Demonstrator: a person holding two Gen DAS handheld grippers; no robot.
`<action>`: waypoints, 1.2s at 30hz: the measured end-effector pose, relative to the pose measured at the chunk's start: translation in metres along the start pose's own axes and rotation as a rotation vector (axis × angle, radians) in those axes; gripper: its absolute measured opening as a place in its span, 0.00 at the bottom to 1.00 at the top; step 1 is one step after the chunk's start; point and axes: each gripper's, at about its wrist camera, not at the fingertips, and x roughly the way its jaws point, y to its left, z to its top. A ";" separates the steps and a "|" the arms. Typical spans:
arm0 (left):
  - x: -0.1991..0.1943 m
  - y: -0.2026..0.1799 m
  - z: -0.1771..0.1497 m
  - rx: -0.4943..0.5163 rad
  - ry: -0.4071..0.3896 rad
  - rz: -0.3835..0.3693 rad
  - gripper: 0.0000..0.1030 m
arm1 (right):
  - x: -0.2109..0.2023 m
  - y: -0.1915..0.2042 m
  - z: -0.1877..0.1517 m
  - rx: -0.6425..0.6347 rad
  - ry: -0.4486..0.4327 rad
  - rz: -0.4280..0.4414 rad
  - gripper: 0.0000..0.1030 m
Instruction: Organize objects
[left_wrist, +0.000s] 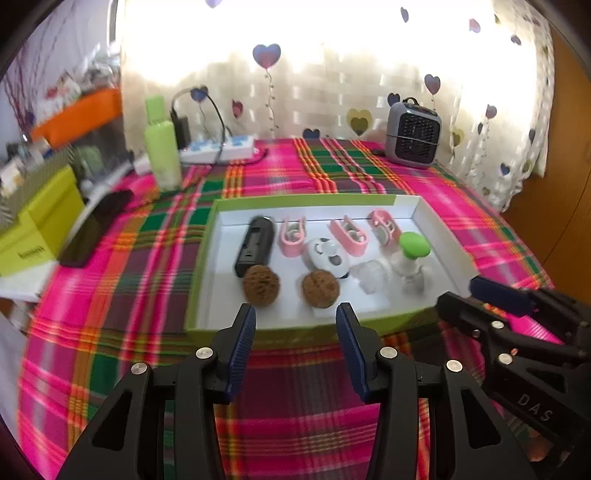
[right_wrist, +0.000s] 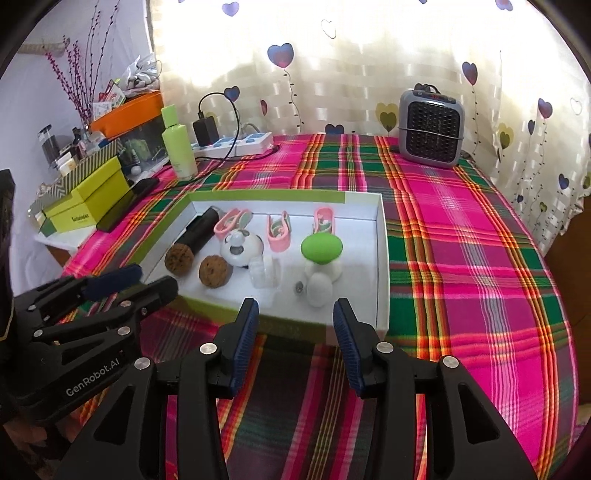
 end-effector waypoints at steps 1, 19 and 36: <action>-0.002 0.000 -0.003 -0.004 0.004 -0.001 0.43 | -0.001 0.001 -0.002 -0.002 0.000 -0.007 0.42; 0.007 0.002 -0.041 -0.037 0.103 0.017 0.43 | 0.010 0.003 -0.036 0.011 0.103 -0.097 0.51; 0.013 -0.001 -0.039 -0.034 0.126 0.036 0.62 | 0.014 -0.004 -0.037 0.019 0.130 -0.160 0.66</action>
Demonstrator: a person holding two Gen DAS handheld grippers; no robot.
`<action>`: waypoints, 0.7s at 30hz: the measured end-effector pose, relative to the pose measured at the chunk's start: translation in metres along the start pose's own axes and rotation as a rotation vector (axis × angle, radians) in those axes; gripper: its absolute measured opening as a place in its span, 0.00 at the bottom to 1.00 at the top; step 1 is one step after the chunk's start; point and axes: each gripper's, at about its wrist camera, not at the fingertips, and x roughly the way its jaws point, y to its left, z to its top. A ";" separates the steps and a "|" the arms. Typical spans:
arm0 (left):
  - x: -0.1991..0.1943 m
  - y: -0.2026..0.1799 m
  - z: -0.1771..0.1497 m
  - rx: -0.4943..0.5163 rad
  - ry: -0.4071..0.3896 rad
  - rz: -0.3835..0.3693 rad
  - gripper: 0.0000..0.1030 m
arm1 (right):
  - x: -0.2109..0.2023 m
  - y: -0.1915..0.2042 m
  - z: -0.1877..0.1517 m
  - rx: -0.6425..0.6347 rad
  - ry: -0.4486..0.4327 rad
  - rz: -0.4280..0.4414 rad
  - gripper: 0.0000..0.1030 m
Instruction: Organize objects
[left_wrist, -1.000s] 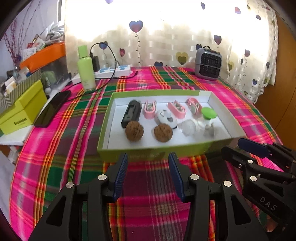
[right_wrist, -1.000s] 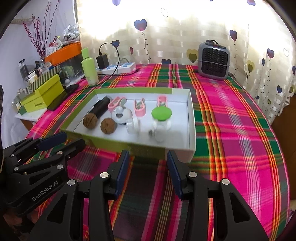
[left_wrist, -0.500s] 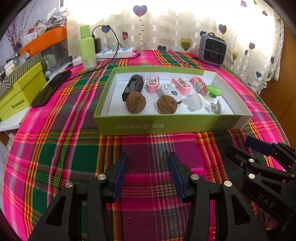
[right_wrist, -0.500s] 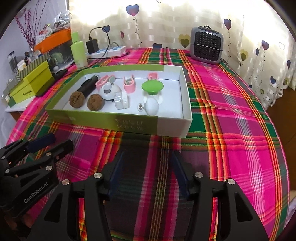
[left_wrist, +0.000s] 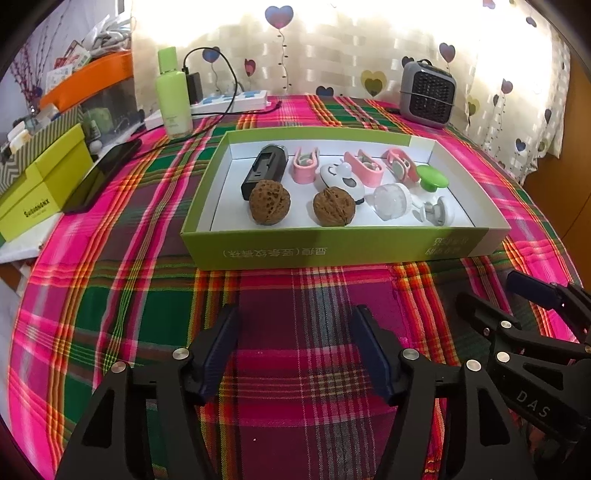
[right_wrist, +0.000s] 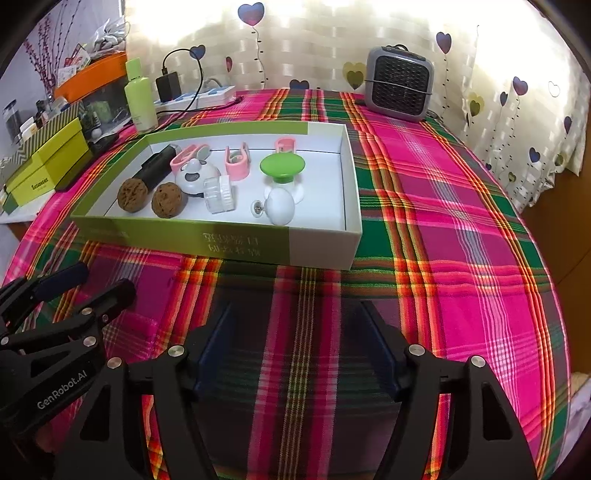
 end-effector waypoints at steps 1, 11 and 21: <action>0.000 0.000 0.000 0.000 0.000 0.001 0.62 | 0.000 0.000 0.000 -0.001 0.000 -0.001 0.66; 0.000 0.000 0.000 -0.001 0.001 0.002 0.63 | 0.000 -0.001 0.000 0.000 0.000 0.001 0.66; 0.000 0.000 0.000 -0.002 0.001 0.001 0.63 | 0.000 -0.002 0.000 0.000 0.000 0.001 0.67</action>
